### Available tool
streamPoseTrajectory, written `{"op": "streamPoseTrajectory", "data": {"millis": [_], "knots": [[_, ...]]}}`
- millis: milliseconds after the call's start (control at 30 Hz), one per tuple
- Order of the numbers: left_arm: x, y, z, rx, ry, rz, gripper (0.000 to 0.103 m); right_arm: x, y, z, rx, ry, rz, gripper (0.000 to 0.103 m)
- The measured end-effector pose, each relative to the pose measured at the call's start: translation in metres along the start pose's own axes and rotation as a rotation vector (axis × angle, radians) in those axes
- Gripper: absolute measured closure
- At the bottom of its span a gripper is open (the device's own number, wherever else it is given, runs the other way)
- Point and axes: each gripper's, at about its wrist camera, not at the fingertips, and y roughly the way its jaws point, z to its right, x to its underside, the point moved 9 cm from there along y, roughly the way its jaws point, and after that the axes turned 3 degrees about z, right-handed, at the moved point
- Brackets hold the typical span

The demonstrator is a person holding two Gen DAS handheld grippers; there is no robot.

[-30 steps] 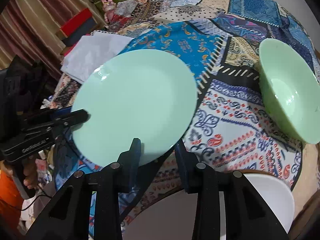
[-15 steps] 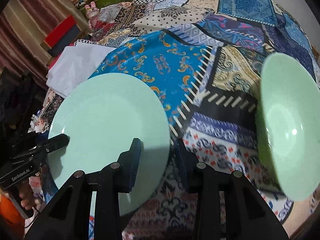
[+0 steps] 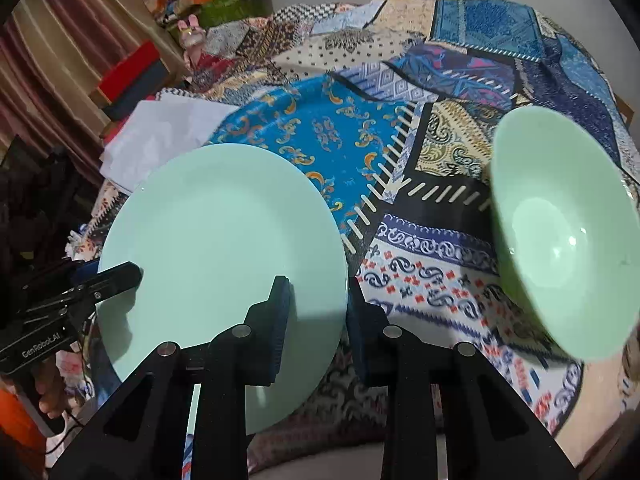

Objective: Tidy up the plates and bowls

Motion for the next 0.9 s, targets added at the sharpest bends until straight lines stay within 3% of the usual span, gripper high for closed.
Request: {"op": "streamPoseTrajectory", "data": {"millis": [433,900], "knots": [[-0.004,-0.063,0.038,0.023,0.030,0.079,0.075,0.004,-0.073,-0.006,0.014,-0.011,0.128,0.078],[0.014,-0.091,0.093,0.072,0.077,0.100,0.075,0.033,-0.126,0.021,0.048,0.023,0.197,0.078]]}}
